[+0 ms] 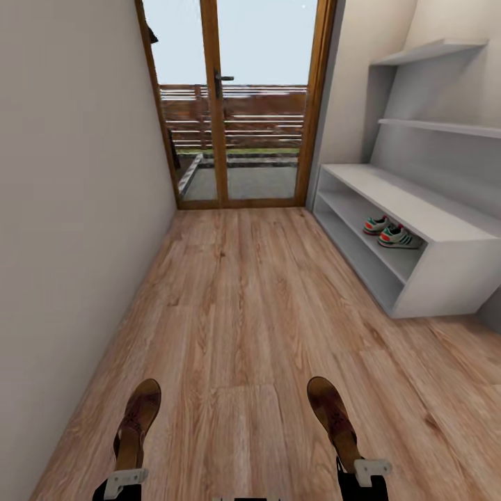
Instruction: Pick up the two gym shoes and the two sandals from the corridor floor and place them onto the hallstand (shoe rack) in the corridor, making sure they are on the rack and not on the floor. Arrange them so the two gym shoes are next to each other and the two sandals are next to each other.
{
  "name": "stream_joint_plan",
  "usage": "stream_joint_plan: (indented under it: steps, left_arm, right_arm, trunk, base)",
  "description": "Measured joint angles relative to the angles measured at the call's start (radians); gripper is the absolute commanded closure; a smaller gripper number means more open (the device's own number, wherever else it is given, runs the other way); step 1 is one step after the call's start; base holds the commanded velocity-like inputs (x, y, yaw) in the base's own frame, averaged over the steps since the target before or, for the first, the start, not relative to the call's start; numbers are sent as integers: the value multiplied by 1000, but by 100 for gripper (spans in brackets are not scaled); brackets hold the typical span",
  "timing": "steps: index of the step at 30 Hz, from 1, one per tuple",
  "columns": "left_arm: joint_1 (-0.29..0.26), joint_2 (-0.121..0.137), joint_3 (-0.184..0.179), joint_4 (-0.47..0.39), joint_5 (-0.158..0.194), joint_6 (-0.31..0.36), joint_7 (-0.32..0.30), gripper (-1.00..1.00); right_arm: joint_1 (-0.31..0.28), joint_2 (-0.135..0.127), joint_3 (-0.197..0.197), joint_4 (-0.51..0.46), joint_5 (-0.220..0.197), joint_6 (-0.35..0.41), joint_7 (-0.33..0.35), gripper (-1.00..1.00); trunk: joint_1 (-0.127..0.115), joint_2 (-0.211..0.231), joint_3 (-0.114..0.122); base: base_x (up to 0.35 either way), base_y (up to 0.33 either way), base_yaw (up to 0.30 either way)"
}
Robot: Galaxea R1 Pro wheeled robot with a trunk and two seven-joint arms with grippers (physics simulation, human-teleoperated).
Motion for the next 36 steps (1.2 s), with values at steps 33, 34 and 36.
stream_joint_plan:
  steps: [33, 34, 36]
  left_arm:
    - [0, 0, 0, 1, 0, 0, 0, 100]
    - [0, 0, 0, 1, 0, 0, 0, 100]
    - [0, 0, 0, 1, 0, 0, 0, 100]
  right_arm:
    - [0, -2, 0, 1, 3, 0, 3, 100]
    - [0, -2, 0, 1, 3, 0, 3, 100]
    - [0, -2, 0, 2, 3, 0, 3, 100]
  trunk:
    - [0, 0, 0]
    - [0, 0, 0]
    - [0, 0, 0]
  base:
    - [338, 17, 0]
    - [338, 0, 0]
    - [339, 0, 0]
